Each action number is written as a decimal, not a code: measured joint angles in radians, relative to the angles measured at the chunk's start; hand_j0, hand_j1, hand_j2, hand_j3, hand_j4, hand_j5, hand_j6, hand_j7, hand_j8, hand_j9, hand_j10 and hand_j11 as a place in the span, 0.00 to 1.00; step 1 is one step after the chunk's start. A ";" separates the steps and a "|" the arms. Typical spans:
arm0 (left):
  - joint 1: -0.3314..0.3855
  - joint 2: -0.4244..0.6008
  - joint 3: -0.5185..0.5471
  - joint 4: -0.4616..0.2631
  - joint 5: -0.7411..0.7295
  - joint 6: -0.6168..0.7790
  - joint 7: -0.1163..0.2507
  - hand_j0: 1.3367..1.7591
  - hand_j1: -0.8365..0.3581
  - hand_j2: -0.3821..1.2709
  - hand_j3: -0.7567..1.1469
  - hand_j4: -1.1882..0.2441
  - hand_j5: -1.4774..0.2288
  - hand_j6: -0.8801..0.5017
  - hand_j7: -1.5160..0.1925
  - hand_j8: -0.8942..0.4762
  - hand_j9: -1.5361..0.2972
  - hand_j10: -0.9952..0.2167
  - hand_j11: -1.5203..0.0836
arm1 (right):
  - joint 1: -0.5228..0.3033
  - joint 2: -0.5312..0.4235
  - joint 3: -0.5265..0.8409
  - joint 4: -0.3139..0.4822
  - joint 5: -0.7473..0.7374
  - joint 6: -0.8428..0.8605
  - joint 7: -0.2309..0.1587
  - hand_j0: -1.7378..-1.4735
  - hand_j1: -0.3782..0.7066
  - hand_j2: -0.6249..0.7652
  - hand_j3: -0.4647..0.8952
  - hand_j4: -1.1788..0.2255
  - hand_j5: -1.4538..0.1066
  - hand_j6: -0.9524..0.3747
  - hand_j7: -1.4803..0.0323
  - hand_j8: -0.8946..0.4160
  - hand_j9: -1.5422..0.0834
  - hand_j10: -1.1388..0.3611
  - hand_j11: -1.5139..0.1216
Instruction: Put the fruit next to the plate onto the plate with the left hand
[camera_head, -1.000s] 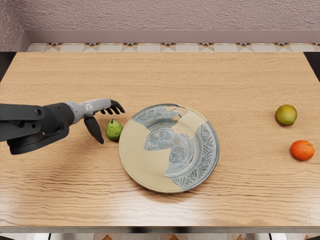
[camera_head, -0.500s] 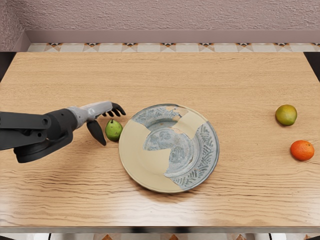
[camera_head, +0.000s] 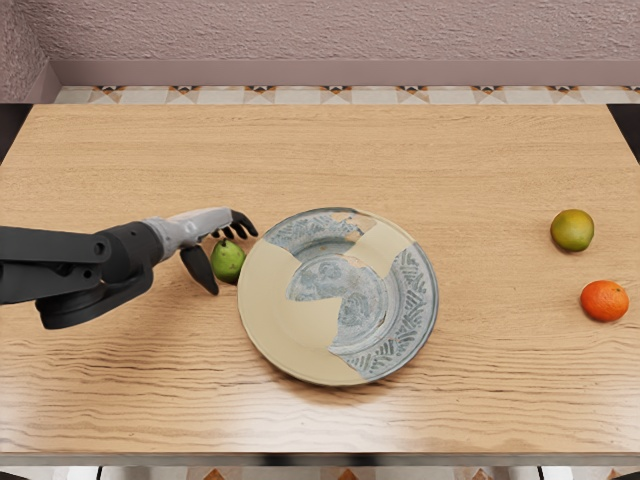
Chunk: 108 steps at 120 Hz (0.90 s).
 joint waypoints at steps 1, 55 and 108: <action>0.000 -0.001 0.000 0.000 0.000 0.000 0.000 0.76 0.66 0.27 0.40 0.60 0.61 0.40 0.64 0.41 0.60 0.55 0.68 | 0.000 0.000 0.000 0.000 0.000 0.000 0.000 0.30 0.06 0.45 0.34 0.82 0.91 0.70 0.95 0.66 0.93 0.74 0.90; 0.003 -0.004 0.012 0.004 0.001 0.012 -0.001 0.76 0.59 0.28 0.40 0.55 0.56 0.34 0.58 0.36 0.55 0.49 0.62 | 0.000 0.000 0.000 0.000 0.000 0.000 0.000 0.30 0.06 0.45 0.34 0.82 0.91 0.70 0.95 0.66 0.93 0.74 0.90; 0.004 -0.009 0.011 0.009 -0.003 0.016 -0.004 0.76 0.50 0.31 0.40 0.48 0.48 0.27 0.51 0.29 0.48 0.41 0.54 | 0.000 0.000 0.000 0.000 0.000 0.001 0.000 0.30 0.06 0.45 0.34 0.82 0.91 0.70 0.95 0.66 0.93 0.74 0.90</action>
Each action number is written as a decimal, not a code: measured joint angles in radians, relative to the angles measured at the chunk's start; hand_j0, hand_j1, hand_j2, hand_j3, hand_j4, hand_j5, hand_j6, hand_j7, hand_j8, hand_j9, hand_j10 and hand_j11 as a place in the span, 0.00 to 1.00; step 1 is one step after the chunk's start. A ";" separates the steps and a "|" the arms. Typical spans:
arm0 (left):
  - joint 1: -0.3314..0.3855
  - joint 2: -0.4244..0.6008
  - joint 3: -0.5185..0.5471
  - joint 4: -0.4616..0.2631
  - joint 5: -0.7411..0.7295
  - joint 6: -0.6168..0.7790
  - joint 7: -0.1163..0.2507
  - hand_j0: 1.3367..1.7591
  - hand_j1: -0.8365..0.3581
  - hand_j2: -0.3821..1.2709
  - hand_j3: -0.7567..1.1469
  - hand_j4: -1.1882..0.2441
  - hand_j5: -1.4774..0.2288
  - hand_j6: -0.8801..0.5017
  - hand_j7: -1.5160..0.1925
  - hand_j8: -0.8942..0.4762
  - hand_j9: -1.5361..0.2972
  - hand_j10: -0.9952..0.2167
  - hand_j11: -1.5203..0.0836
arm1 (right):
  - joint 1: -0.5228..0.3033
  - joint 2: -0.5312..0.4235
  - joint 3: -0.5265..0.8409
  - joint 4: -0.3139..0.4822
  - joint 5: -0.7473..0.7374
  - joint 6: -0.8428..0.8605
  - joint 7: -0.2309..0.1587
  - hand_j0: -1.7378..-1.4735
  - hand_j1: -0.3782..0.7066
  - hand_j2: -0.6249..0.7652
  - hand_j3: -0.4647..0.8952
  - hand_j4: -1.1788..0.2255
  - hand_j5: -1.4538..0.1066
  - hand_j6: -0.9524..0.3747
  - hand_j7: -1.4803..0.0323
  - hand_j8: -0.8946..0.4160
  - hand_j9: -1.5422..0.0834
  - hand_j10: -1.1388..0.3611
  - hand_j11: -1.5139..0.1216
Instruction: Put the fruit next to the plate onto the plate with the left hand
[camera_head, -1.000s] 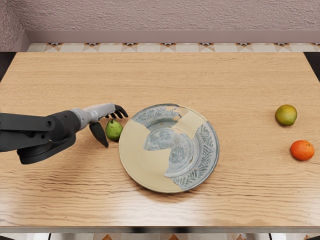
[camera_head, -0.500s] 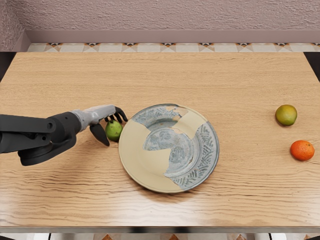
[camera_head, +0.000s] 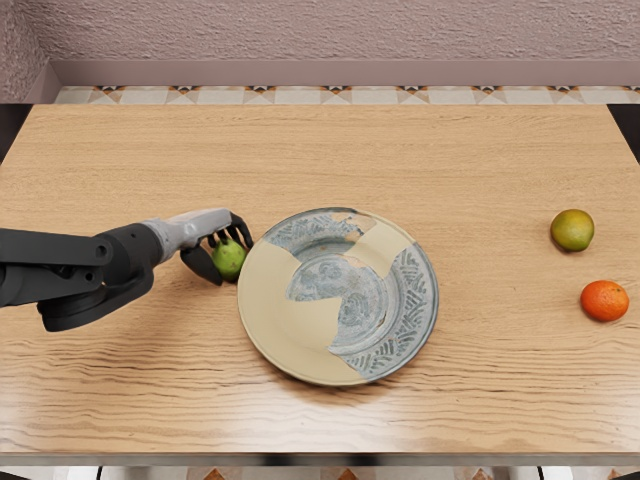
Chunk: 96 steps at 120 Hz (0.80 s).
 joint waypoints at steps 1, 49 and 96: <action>0.000 -0.001 0.000 0.000 0.000 0.000 0.000 0.76 0.50 0.31 0.40 0.48 0.48 0.27 0.50 0.29 0.48 0.41 0.54 | 0.000 0.000 0.000 0.000 0.000 0.000 0.000 0.30 0.06 0.45 0.34 0.82 0.91 0.70 0.95 0.66 0.93 0.74 0.90; -0.001 -0.002 -0.004 0.003 -0.003 0.000 -0.003 0.76 0.44 0.44 0.40 0.40 0.38 0.29 0.41 0.26 0.39 0.31 0.44 | 0.000 0.000 0.000 0.000 0.000 0.000 0.000 0.30 0.06 0.45 0.34 0.82 0.91 0.70 0.95 0.66 0.93 0.74 0.90; -0.016 0.009 -0.005 0.017 -0.001 -0.005 -0.006 0.75 0.46 0.46 0.40 0.40 0.27 0.33 0.31 0.26 0.30 0.21 0.33 | 0.000 0.000 0.000 0.000 0.000 -0.001 0.000 0.30 0.06 0.45 0.34 0.82 0.91 0.70 0.95 0.66 0.93 0.74 0.90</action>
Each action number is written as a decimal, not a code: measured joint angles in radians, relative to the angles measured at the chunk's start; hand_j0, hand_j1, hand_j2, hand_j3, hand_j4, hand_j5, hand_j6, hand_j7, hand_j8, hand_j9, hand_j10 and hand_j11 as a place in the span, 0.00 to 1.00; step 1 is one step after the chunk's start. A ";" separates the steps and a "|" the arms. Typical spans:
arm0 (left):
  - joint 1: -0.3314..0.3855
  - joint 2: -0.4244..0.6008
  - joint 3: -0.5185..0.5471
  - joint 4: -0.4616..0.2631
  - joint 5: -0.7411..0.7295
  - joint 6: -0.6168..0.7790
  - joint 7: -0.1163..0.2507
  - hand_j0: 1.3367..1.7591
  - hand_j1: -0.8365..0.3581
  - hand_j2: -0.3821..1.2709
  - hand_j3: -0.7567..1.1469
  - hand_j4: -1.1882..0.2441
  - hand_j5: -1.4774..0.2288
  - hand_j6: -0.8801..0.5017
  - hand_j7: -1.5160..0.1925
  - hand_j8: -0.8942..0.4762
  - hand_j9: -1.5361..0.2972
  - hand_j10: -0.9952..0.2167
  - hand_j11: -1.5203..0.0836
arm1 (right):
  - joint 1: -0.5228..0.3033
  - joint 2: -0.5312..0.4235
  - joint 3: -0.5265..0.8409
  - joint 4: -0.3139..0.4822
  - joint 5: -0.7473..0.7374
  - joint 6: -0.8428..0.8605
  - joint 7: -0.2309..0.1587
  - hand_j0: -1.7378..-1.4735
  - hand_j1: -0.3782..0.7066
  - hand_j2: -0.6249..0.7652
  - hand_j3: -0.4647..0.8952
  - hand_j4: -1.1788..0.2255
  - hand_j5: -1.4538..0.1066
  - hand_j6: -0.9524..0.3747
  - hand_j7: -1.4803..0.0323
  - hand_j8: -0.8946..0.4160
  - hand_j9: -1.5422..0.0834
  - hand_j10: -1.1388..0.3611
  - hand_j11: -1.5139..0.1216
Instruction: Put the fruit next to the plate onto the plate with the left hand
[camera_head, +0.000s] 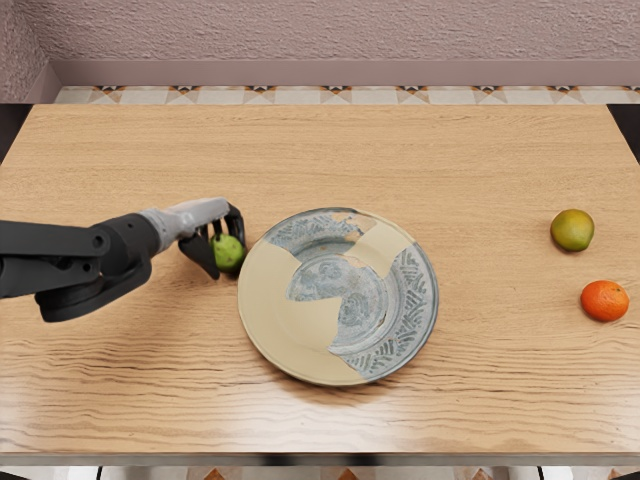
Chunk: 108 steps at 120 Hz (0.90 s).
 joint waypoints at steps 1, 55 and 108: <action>-0.001 0.000 0.000 0.000 0.000 0.000 0.000 0.75 0.46 0.47 0.40 0.40 0.27 0.33 0.30 0.26 0.30 0.21 0.33 | 0.000 0.000 0.000 0.000 0.000 0.000 0.000 0.30 0.06 0.45 0.34 0.82 0.91 0.70 0.95 0.66 0.93 0.74 0.90; -0.071 0.087 -0.025 -0.039 -0.011 -0.034 0.000 0.74 0.42 0.50 0.40 0.44 0.24 0.37 0.29 0.29 0.28 0.21 0.31 | 0.000 0.000 0.000 0.000 0.000 0.000 0.000 0.30 0.06 0.45 0.34 0.82 0.91 0.70 0.95 0.66 0.93 0.74 0.90; -0.141 0.073 -0.154 -0.063 -0.086 -0.242 -0.003 0.74 0.40 0.52 0.40 0.45 0.24 0.38 0.29 0.30 0.28 0.21 0.31 | 0.000 0.000 0.000 0.000 0.000 0.000 0.000 0.30 0.06 0.45 0.34 0.82 0.91 0.70 0.95 0.66 0.93 0.74 0.90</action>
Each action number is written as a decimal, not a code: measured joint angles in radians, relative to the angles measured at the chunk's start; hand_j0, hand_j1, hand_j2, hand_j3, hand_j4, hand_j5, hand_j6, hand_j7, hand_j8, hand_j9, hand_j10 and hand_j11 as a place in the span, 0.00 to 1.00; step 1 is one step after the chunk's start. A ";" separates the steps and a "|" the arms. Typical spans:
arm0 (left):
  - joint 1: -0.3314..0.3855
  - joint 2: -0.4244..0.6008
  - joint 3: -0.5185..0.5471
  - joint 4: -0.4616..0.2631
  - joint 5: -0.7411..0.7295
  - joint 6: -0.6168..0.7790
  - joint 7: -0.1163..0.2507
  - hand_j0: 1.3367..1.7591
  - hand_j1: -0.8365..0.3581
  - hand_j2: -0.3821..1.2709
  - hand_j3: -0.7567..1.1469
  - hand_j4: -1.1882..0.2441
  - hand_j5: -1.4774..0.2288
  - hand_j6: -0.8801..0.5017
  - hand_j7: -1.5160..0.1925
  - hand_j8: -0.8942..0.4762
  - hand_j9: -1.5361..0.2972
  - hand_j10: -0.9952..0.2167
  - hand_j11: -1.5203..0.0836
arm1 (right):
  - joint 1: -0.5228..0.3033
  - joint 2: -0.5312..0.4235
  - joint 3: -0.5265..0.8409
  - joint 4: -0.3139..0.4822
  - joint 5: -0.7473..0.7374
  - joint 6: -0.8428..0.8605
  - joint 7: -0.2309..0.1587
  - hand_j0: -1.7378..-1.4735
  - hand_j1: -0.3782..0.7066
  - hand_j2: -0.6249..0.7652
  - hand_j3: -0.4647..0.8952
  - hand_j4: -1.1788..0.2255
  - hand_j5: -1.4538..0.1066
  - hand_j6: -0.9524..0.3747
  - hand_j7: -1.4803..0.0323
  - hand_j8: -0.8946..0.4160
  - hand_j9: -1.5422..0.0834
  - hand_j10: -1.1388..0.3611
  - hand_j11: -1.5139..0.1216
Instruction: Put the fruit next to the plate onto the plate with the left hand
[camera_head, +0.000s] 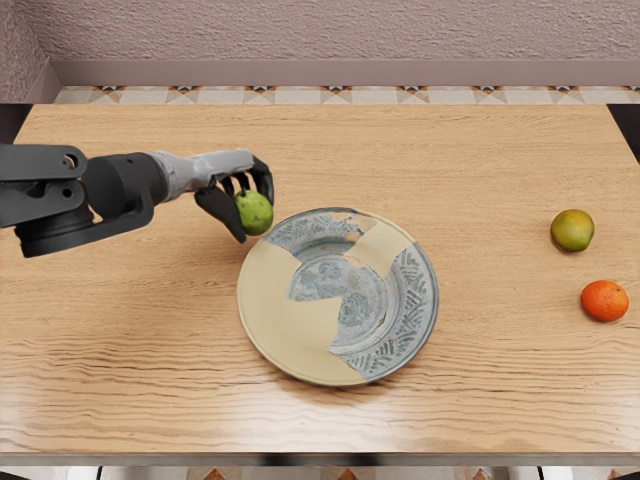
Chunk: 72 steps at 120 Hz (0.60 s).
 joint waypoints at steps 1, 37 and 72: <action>-0.001 0.000 -0.002 -0.001 -0.001 -0.004 0.000 0.74 0.40 0.52 0.40 0.45 0.24 0.38 0.29 0.30 0.28 0.21 0.32 | 0.000 0.000 0.000 0.000 0.000 0.000 0.000 0.30 0.06 0.45 0.34 0.82 0.91 0.70 0.95 0.66 0.93 0.74 0.90; -0.011 -0.122 -0.033 -0.021 -0.008 -0.089 0.002 0.74 0.38 0.56 0.40 0.47 0.23 0.39 0.29 0.30 0.29 0.22 0.32 | 0.000 0.000 0.000 0.000 0.000 0.000 0.000 0.30 0.06 0.45 0.34 0.82 0.91 0.70 0.95 0.66 0.93 0.74 0.90; -0.018 -0.189 -0.036 -0.026 -0.009 -0.099 0.011 0.74 0.46 0.46 0.40 0.42 0.26 0.33 0.30 0.26 0.30 0.23 0.33 | 0.000 0.000 0.000 0.000 0.000 0.000 0.000 0.30 0.06 0.45 0.34 0.82 0.91 0.70 0.95 0.66 0.93 0.74 0.90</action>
